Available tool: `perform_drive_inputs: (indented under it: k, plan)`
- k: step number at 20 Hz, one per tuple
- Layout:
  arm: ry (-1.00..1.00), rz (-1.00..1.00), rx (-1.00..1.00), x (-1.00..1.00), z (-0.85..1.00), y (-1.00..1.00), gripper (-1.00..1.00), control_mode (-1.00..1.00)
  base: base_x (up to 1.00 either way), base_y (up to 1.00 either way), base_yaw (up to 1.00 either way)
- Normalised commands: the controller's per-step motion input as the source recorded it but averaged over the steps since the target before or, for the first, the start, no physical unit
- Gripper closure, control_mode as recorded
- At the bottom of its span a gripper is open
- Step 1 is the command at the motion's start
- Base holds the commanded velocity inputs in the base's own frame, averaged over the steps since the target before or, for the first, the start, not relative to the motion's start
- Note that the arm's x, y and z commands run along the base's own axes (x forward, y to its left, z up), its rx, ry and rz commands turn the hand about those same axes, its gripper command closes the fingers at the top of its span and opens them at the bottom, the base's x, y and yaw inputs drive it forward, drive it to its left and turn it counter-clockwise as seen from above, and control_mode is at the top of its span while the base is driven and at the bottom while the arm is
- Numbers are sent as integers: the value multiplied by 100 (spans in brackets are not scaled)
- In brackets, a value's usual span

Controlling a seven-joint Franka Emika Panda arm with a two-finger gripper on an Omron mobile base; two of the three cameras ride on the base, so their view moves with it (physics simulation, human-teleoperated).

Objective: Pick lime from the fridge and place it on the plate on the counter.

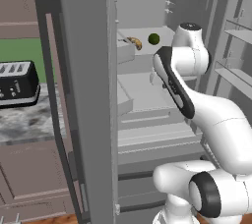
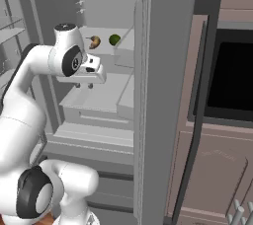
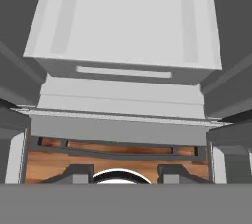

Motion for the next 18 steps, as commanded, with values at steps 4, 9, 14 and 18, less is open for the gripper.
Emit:
perform_drive_inputs:
  k: [4,9,14,18]
  plan:
    - [-14,0,0,0,18,0,-100,-100,0,0,0]
    - [-18,0,1,0,41,-1,-100,-100,0,0,0]
    - [-9,0,2,0,50,-11,-100,-100,0,0,0]
    - [-4,0,4,0,50,-23,-100,-100,0,0,0]
